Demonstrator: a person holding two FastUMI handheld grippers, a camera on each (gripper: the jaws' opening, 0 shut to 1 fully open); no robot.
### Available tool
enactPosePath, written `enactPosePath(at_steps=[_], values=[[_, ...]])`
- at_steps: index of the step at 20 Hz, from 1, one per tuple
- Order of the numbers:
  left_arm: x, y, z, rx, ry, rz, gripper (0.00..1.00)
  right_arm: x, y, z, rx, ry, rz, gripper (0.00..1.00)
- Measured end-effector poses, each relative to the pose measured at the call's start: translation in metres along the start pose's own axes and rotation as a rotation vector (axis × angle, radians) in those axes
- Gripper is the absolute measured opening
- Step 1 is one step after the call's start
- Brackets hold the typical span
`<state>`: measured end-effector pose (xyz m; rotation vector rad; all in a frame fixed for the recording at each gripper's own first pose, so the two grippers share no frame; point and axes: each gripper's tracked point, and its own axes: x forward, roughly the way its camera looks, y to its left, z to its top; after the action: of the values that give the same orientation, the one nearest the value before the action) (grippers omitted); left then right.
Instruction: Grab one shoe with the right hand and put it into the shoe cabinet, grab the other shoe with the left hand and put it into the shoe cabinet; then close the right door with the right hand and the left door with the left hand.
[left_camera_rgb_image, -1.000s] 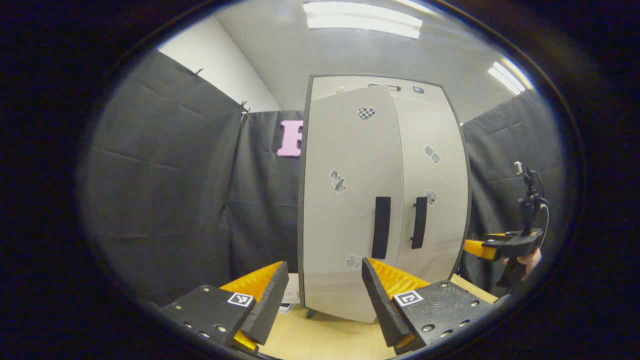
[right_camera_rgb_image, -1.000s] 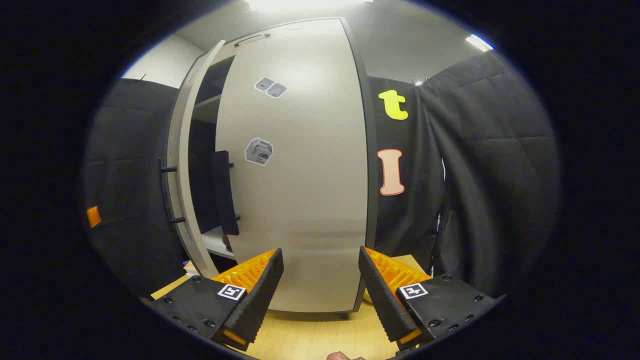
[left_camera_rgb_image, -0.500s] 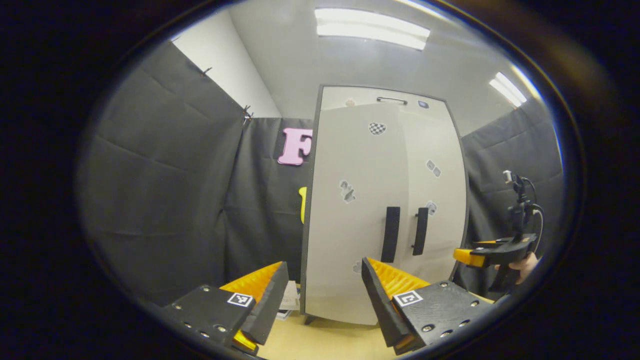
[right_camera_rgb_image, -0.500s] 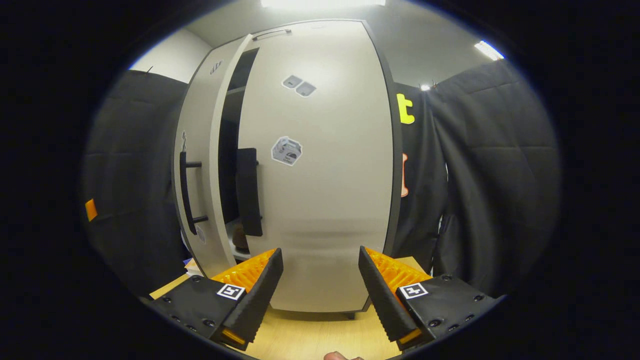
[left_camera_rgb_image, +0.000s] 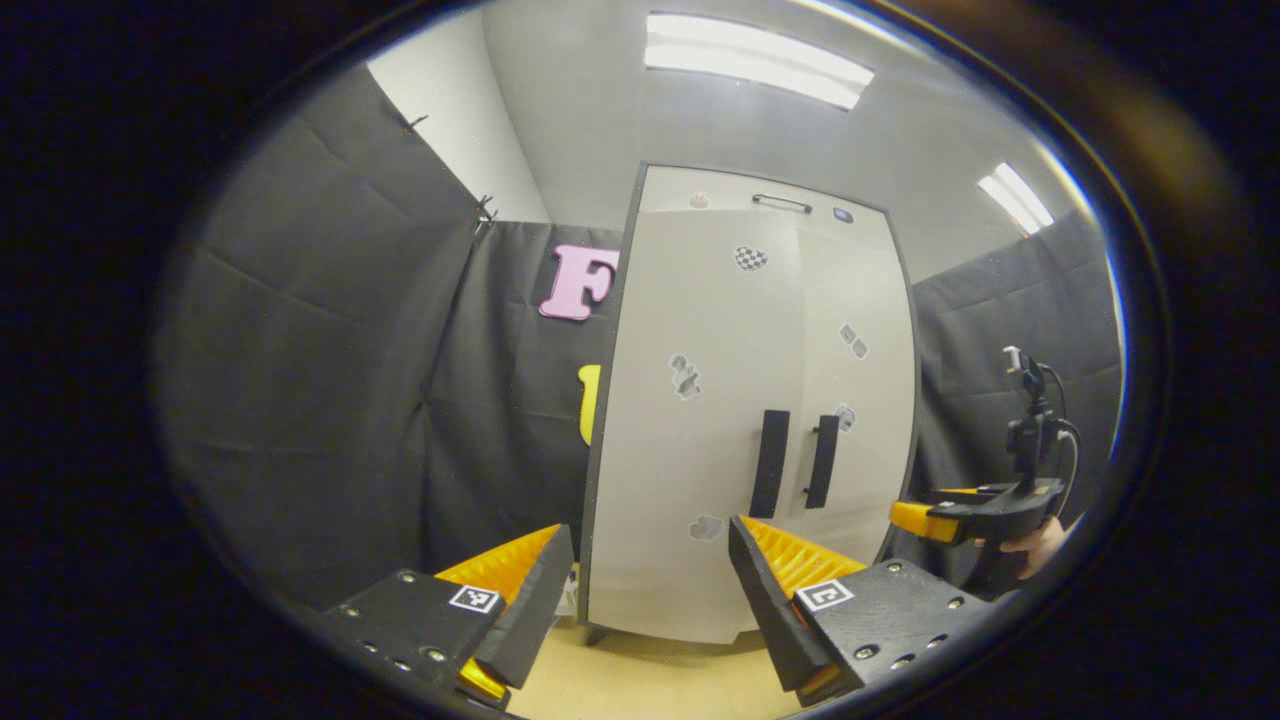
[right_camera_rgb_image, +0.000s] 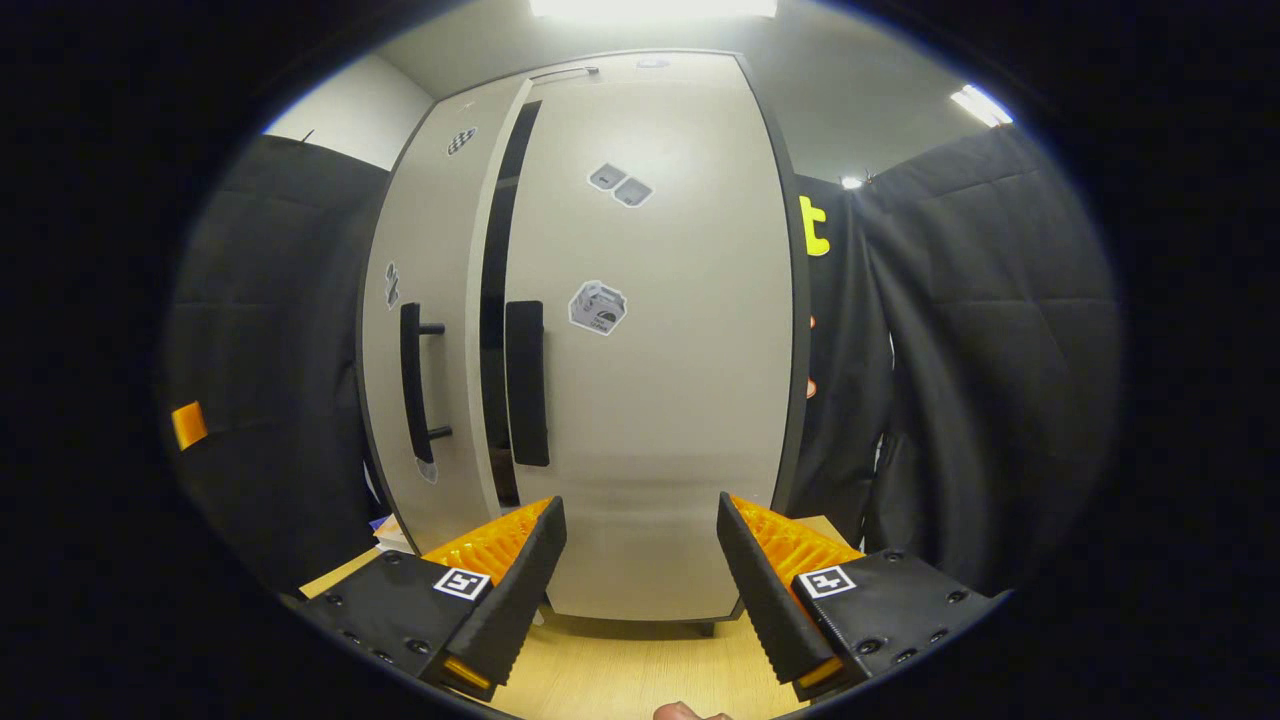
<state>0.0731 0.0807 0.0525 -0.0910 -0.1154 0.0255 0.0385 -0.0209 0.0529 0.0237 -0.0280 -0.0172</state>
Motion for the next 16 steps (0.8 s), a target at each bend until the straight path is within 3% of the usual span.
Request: enactPosePath(at_steps=[3, 4, 5, 7, 8, 9, 13, 14, 15, 16], values=[[-0.003, -0.002, 0.002, -0.024, -0.003, -0.013, 0.9, -0.005, 0.004, 0.006, 0.035, -0.015, 0.015, 0.93], [-0.002, 0.0, 0.002, -0.029, -0.004, -0.016, 0.97, -0.006, 0.002, 0.009, 0.033, -0.025, 0.003, 0.93], [0.0, 0.0, 0.001, -0.032, -0.002, -0.016, 0.9, -0.006, 0.0, 0.01, 0.025, -0.031, -0.01, 0.93], [-0.002, -0.002, 0.0, -0.032, 0.002, -0.011, 0.9, -0.006, -0.002, 0.01, 0.003, -0.036, -0.028, 0.93], [-0.002, -0.002, -0.002, -0.031, 0.012, -0.012, 0.96, -0.007, -0.002, 0.009, -0.003, -0.029, -0.027, 0.93], [-0.002, -0.005, -0.002, -0.036, 0.016, -0.02, 0.97, -0.009, -0.002, 0.006, -0.007, -0.021, -0.022, 0.96], [0.007, -0.007, 0.003, -0.05, -0.019, -0.034, 0.97, -0.016, -0.014, 0.003, -0.013, -0.026, -0.048, 0.93], [0.006, -0.004, 0.001, -0.035, -0.012, -0.024, 0.84, -0.016, -0.016, 0.003, -0.009, -0.022, -0.054, 0.93], [0.007, 0.0, -0.003, -0.019, -0.003, -0.009, 0.96, -0.017, -0.018, 0.003, -0.003, -0.02, -0.058, 0.93], [0.005, 0.004, -0.005, -0.011, 0.006, 0.003, 0.9, -0.017, -0.019, 0.004, 0.003, -0.02, -0.063, 0.93]])
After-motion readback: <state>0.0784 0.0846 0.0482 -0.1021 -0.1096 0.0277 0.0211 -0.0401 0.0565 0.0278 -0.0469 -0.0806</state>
